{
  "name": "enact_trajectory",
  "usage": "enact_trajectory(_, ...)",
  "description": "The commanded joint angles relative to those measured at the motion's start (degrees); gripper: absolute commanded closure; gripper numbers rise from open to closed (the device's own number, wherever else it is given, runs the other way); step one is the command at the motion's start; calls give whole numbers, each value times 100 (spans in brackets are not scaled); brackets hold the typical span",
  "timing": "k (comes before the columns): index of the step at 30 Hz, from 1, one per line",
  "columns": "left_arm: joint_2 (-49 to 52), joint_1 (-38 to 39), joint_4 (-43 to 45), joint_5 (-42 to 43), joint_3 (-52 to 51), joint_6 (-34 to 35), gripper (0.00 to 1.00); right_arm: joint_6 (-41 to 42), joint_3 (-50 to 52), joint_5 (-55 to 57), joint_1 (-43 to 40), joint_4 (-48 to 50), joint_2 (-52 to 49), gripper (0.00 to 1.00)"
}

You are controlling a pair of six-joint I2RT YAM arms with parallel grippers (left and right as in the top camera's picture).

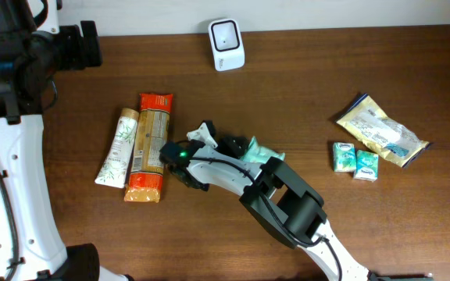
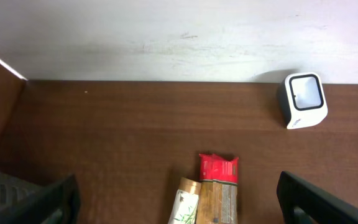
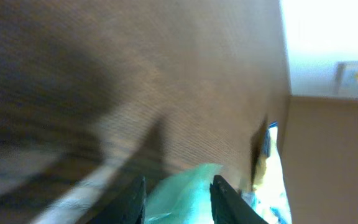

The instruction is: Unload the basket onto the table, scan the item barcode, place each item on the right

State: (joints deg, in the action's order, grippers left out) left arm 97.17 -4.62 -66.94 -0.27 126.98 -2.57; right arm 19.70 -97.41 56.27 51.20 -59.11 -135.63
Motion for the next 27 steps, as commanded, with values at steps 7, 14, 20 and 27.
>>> enact_trajectory(7, -44, -4, -7, -15, 59, -70, 1, -640, -2286, -3969, -289, -717, 450, 58)
enact_trajectory(14, -44, -4, -7, -15, 59, -70, 1, -1526, -2870, -6212, -2229, -2227, 400, 37)
enact_trajectory(20, -44, -4, -7, -15, 59, -70, 1, -2247, -1762, -5967, -3161, -2146, 400, 56)
enact_trajectory(27, -44, -4, -7, -15, 59, -70, 1, -2225, -765, -5956, -3324, -1956, 400, 96)
